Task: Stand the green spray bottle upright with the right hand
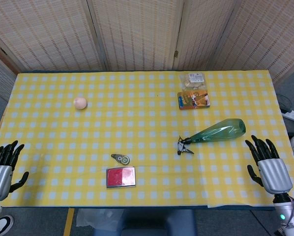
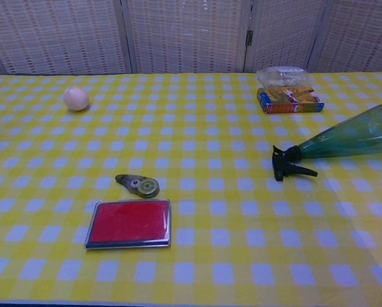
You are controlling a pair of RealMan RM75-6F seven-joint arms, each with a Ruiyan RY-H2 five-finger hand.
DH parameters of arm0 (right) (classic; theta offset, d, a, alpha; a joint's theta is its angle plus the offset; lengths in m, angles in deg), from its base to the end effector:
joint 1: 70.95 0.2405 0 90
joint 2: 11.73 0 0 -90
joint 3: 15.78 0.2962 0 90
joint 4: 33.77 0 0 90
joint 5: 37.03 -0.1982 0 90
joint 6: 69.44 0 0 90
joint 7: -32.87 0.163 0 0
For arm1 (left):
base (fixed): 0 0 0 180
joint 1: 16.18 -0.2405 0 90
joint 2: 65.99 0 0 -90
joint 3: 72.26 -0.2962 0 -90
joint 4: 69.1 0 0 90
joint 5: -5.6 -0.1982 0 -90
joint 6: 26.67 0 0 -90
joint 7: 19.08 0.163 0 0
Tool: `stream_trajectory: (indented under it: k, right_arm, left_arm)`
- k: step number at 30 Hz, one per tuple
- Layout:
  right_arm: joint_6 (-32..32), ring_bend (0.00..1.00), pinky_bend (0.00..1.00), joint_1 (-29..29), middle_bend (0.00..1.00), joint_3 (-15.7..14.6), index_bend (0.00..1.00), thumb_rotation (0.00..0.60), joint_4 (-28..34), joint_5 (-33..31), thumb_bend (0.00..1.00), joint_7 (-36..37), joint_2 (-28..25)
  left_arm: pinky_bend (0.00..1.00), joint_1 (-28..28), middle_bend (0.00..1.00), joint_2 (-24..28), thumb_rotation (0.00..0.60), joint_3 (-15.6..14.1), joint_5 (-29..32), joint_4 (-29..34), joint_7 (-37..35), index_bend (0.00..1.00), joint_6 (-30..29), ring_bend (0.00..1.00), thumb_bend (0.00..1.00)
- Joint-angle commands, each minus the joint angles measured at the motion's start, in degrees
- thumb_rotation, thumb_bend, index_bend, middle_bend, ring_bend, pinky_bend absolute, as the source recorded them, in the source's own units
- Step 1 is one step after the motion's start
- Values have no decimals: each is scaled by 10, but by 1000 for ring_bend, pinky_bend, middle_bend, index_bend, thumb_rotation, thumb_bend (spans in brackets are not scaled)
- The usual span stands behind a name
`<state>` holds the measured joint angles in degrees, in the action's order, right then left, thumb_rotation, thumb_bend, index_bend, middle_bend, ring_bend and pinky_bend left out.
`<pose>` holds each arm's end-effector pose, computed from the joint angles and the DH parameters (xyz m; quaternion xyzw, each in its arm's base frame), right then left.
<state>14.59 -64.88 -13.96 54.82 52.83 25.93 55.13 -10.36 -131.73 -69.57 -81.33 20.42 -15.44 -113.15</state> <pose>-0.3402 -0.2060 0.1662 0.6492 -0.3328 0.3555 0.5843 -0.3426 0.2079 0.1839 -0.6122 -0.3473 -0.3789 0.6009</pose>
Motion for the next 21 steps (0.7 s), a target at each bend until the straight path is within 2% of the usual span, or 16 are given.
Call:
stream_trajectory:
  k: [1, 6, 9, 13, 17, 21]
  right_arm:
    - [-4, 52, 0, 1, 0, -2, 0, 600, 4, -2, 455, -11, -5]
    - [-20, 37, 0, 8, 0, 0, 0, 600, 8, -8, 426, -22, -6]
    - [-71, 27, 0, 36, 0, 8, 0, 600, 30, -26, 416, -53, -25]
    - [-149, 19, 0, 90, 0, 38, 0, 600, 73, -73, 401, -135, -54]
    - [-259, 0, 0, 159, 0, 69, 0, 600, 114, -165, 397, -207, -69]
    - [-318, 0, 0, 222, 0, 87, 0, 600, 99, -248, 396, -284, -45]
  left_arm:
    - [16, 0, 0, 0, 600, 0, -1, 1, 1, 0, -1, 40, 401]
    - [16, 1, 0, 1, 600, -1, -3, 4, -6, 0, 0, 41, 400]
    - [16, 5, 0, 3, 600, 0, -6, 2, -14, 0, 5, 41, 400]
    - [16, 8, 0, 6, 600, -3, -8, 4, -23, 0, 12, 41, 404]
    - [16, 3, 0, 12, 600, -4, -16, 8, -35, 0, -1, 41, 410]
    - [5, -1, 0, 16, 600, -4, -18, 7, -42, 0, -11, 41, 410]
